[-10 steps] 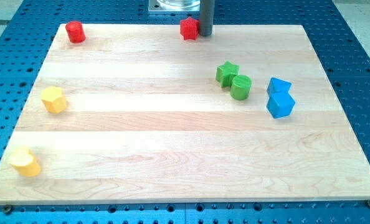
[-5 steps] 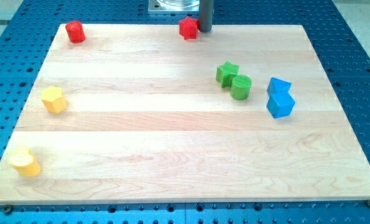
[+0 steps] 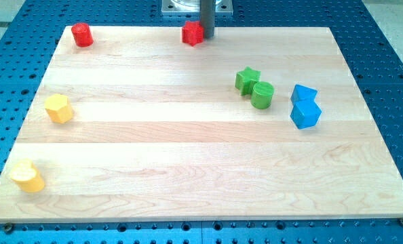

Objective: Slide the red star into the yellow hexagon

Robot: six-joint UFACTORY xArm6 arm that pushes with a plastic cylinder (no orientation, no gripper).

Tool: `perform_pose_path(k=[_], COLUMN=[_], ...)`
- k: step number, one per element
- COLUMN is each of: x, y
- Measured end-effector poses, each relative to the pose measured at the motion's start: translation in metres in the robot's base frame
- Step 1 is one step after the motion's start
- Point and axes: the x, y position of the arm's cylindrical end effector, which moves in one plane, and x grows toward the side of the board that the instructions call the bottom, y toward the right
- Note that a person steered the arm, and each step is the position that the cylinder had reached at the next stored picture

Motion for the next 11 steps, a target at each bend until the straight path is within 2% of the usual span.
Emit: perform_pose_path(k=[1, 2, 3, 4, 5, 6, 7, 8, 10, 11], x=[0.038, 0.038, 0.007, -0.003, 0.022, 0.05, 0.033, 0.068, 0.056, 0.088], y=[-0.027, 0.023, 0.057, 0.012, -0.064, -0.11, -0.114, -0.167, -0.208, -0.249])
